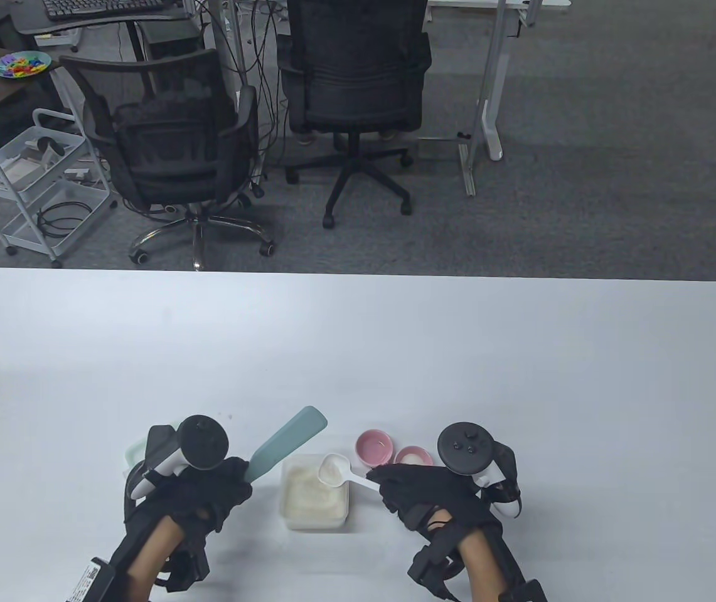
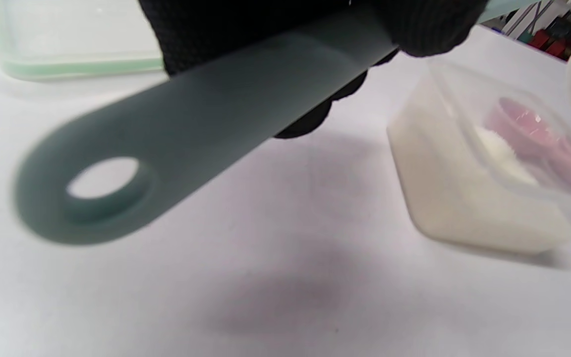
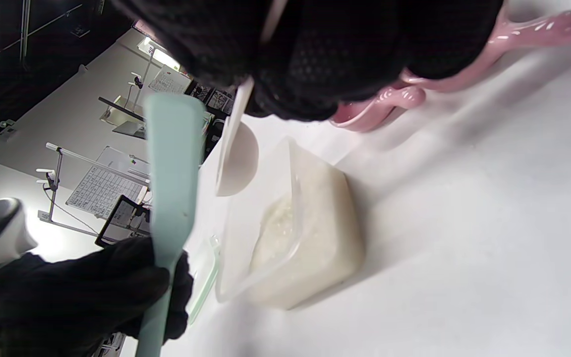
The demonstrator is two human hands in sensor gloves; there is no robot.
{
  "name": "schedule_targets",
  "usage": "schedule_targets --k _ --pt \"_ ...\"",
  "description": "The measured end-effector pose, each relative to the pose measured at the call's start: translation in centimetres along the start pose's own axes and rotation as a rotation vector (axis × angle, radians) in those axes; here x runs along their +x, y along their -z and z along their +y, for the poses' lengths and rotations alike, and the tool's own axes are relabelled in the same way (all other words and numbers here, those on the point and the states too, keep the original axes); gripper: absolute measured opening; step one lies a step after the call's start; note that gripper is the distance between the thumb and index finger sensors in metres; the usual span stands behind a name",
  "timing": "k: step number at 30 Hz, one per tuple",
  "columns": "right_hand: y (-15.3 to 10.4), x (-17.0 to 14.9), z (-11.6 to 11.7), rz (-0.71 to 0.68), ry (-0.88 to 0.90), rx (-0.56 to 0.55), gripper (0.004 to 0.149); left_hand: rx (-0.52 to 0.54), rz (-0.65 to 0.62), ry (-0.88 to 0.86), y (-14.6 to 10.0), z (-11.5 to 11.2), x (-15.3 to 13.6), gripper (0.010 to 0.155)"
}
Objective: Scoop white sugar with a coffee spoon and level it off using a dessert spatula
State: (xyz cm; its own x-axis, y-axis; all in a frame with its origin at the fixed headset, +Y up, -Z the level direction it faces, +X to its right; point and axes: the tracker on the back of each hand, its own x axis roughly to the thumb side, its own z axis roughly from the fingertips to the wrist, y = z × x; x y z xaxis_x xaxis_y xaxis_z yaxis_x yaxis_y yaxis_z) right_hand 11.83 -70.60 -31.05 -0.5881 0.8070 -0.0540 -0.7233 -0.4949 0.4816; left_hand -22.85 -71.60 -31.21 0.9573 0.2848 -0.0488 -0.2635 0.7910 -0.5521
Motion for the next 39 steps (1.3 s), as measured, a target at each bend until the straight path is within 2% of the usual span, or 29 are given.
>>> schedule_targets --k 2,6,8,9,10,12,20,22,25,29,39 --pt "0.0 0.1 0.1 -0.002 -0.013 -0.001 0.048 -0.057 0.074 0.129 0.3 -0.7 0.3 0.048" --pt "-0.1 0.3 0.1 -0.017 -0.01 0.004 0.048 0.087 -0.015 0.017 -0.4 0.2 0.5 0.05" --pt "-0.1 0.3 0.2 -0.025 -0.005 0.004 0.048 0.048 0.004 0.02 -0.4 0.0 0.6 0.049" --pt "-0.1 0.3 0.2 -0.024 -0.012 0.005 0.048 -0.013 0.061 0.137 -0.2 -0.5 0.9 0.049" --pt "-0.1 0.3 0.2 -0.021 -0.022 0.003 0.048 -0.023 0.071 0.192 -0.2 -0.7 1.0 0.049" --pt "0.0 0.3 0.2 -0.017 -0.028 -0.001 0.048 0.028 0.084 0.178 -0.3 -0.6 1.4 0.049" --pt "0.0 0.2 0.3 -0.015 -0.02 0.01 0.048 0.04 0.065 0.177 -0.5 -0.5 1.3 0.049" --pt "0.0 0.2 0.3 -0.017 -0.018 0.008 0.048 0.127 0.078 0.137 -0.5 0.0 1.1 0.05" --pt "0.0 0.2 0.3 -0.019 -0.014 0.003 0.048 0.308 0.185 0.113 -1.1 0.6 0.7 0.05" --pt "0.0 0.2 0.3 -0.018 -0.017 0.004 0.048 0.377 0.275 0.129 -0.9 0.7 0.0 0.051" --pt "0.0 0.1 0.4 -0.008 -0.024 0.014 0.048 0.291 0.414 0.267 1.5 -1.0 -0.4 0.052"
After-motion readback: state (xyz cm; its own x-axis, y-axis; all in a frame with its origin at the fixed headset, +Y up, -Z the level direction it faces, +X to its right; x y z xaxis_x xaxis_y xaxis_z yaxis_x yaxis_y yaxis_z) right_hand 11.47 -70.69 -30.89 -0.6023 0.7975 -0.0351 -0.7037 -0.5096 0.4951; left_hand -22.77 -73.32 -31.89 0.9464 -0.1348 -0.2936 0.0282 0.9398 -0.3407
